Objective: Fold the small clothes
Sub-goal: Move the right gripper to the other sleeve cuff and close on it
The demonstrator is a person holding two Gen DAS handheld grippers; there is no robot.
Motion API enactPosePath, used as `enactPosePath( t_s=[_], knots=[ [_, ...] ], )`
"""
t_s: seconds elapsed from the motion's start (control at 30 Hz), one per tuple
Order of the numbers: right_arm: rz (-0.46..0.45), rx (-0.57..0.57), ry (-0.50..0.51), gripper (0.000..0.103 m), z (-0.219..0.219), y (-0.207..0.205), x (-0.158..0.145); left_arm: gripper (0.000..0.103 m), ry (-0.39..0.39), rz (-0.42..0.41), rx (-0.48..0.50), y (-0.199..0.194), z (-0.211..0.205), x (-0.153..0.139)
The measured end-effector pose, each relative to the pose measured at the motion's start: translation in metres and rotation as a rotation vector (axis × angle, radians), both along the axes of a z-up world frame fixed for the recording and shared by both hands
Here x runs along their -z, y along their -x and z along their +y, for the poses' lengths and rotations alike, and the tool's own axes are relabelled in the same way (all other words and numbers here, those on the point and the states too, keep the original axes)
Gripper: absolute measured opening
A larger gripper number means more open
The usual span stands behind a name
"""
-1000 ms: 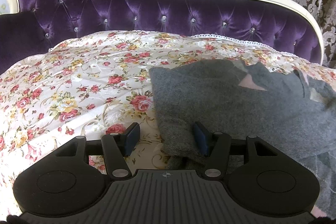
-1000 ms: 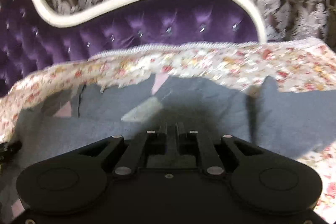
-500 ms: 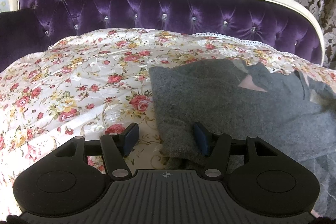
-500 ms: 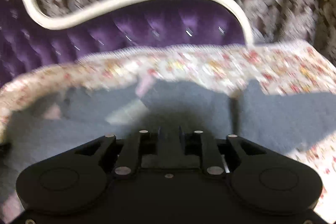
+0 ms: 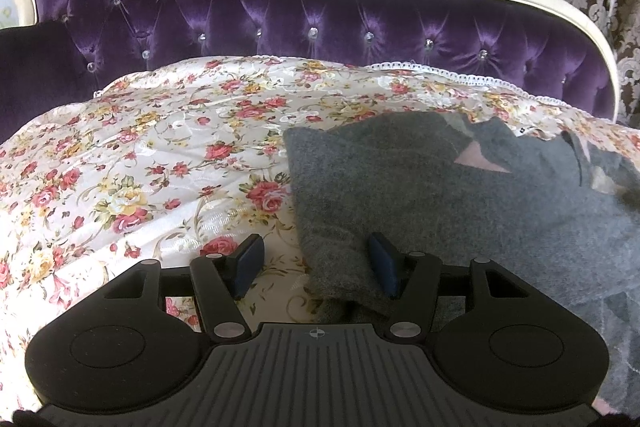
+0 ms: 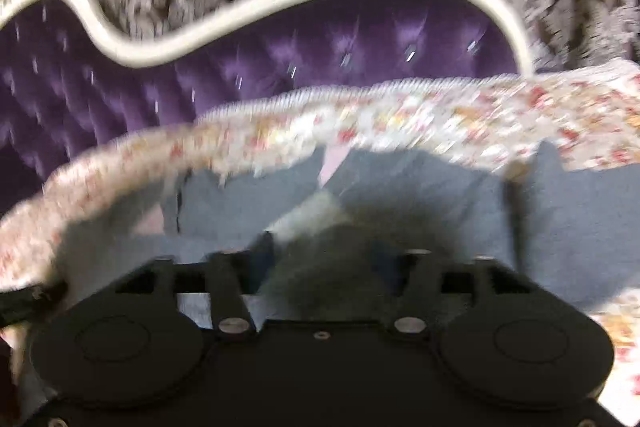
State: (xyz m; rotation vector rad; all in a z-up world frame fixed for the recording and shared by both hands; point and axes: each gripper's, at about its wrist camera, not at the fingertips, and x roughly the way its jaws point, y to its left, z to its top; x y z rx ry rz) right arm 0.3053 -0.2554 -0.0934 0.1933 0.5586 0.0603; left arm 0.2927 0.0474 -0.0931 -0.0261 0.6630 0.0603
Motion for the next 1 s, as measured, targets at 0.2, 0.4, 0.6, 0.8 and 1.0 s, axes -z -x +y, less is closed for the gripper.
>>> enactPosePath(
  t_s=[0.2, 0.4, 0.6, 0.8, 1.0],
  knots=[
    [-0.054, 0.144, -0.057, 0.067, -0.075, 0.049, -0.024, 0.058, -0.009, 0.016, -0.005, -0.002, -0.001, -0.001],
    [0.002, 0.347, -0.059, 0.069, -0.159, 0.072, -0.015, 0.056, 0.019, 0.056, -0.064, -0.006, 0.002, -0.029],
    [0.037, 0.483, -0.1, 0.069, -0.221, 0.079, -0.002, 0.056, 0.041, -0.019, 0.042, -0.001, -0.032, -0.062],
    [0.043, 0.579, -0.133, 0.069, -0.262, 0.073, 0.017, 0.056, 0.062, 0.03, 0.16, -0.011, -0.07, -0.046],
    [0.017, 0.615, -0.192, 0.069, -0.289, 0.064, 0.033, 0.057, 0.015, 0.086, 0.196, -0.012, -0.086, -0.008]
  ],
)
